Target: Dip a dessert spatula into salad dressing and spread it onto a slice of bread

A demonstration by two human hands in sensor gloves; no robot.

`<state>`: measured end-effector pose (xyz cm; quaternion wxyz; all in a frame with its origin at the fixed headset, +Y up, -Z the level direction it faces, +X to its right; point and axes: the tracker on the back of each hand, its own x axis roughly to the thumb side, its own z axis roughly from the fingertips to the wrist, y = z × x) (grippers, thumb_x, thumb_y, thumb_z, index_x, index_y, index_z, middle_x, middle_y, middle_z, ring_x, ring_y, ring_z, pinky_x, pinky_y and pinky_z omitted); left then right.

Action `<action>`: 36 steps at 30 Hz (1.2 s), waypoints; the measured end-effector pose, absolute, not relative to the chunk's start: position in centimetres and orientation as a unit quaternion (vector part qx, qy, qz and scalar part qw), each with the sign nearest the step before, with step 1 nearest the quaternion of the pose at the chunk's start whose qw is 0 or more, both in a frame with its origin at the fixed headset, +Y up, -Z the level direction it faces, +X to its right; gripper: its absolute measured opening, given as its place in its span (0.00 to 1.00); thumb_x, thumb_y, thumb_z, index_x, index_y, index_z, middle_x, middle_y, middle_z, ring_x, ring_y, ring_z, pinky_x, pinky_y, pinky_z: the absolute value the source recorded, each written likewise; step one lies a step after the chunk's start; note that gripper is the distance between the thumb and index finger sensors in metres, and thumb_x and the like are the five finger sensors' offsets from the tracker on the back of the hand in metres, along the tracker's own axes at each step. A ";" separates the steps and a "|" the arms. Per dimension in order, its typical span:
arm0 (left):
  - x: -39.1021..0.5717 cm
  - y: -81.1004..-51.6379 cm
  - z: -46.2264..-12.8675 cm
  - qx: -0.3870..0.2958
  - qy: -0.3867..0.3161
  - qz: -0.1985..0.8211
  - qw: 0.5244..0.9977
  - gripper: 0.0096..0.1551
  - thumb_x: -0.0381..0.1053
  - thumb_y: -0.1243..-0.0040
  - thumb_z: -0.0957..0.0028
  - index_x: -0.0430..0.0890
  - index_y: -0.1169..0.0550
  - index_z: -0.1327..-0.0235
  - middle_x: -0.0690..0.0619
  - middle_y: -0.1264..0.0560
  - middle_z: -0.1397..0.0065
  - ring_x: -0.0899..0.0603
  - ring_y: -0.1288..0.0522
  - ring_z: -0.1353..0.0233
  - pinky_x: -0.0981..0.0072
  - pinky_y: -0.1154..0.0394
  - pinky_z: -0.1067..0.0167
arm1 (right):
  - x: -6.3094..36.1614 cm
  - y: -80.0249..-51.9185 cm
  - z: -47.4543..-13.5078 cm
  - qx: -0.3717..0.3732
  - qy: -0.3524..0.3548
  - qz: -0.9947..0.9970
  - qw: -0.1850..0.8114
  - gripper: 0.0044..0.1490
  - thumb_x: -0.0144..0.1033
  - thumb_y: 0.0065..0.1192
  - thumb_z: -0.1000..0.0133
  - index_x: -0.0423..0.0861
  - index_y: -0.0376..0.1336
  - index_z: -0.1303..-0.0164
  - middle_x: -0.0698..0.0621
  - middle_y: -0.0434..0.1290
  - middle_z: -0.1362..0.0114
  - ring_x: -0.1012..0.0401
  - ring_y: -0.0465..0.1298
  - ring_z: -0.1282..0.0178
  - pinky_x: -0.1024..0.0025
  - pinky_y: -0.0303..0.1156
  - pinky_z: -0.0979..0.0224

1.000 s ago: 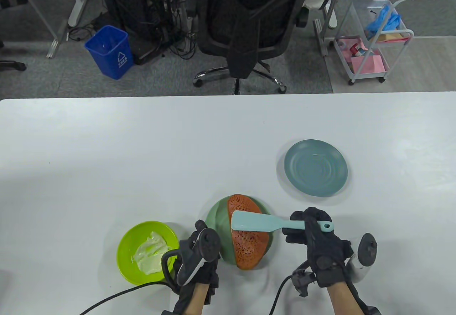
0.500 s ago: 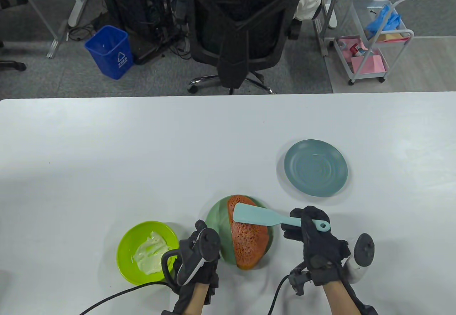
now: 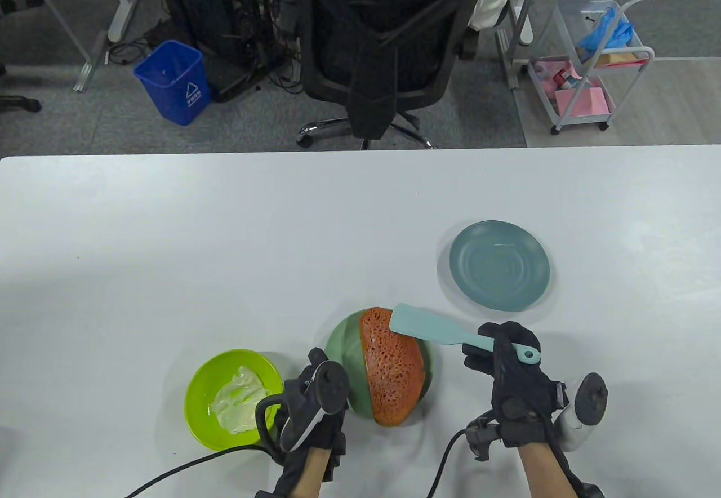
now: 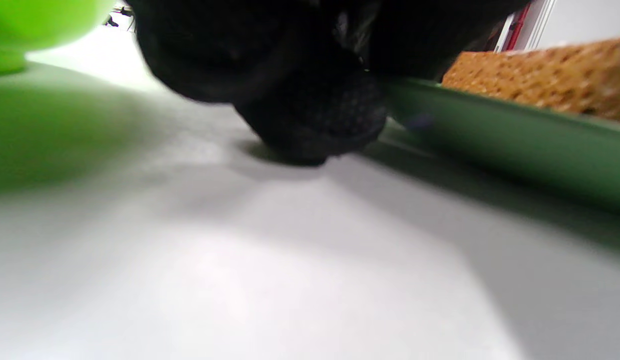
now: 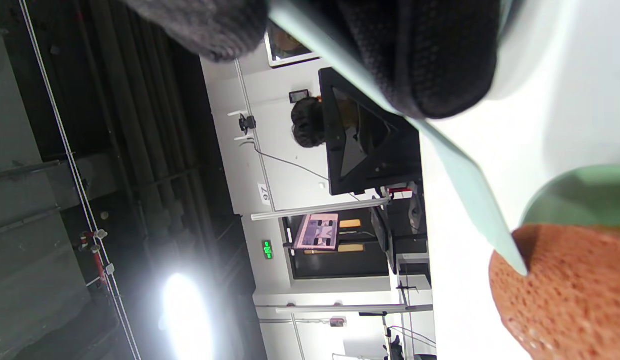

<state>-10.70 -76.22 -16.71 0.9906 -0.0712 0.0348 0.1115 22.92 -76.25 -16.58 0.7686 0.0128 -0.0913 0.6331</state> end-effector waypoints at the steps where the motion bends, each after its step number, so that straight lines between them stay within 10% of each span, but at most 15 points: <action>1: -10.7 -76.2 -16.7 -0.071 0.035 0.111 0.991 0.33 0.52 0.37 0.34 0.32 0.27 0.24 0.46 0.16 0.46 0.51 0.11 0.62 0.68 0.13 0.65 | 22.9 -76.2 -16.6 0.013 -0.092 0.632 0.770 0.30 0.42 0.59 0.32 0.44 0.49 0.28 0.30 0.57 0.27 0.31 0.73 0.38 0.48 0.77 0.38; 36: -10.7 -76.2 -16.7 -0.072 0.035 0.114 0.990 0.33 0.52 0.37 0.34 0.32 0.27 0.24 0.46 0.16 0.46 0.51 0.11 0.62 0.68 0.13 0.65 | 23.8 -75.3 -16.2 0.009 -0.109 0.662 0.742 0.27 0.40 0.60 0.31 0.42 0.52 0.31 0.30 0.61 0.32 0.32 0.77 0.47 0.50 0.79 0.47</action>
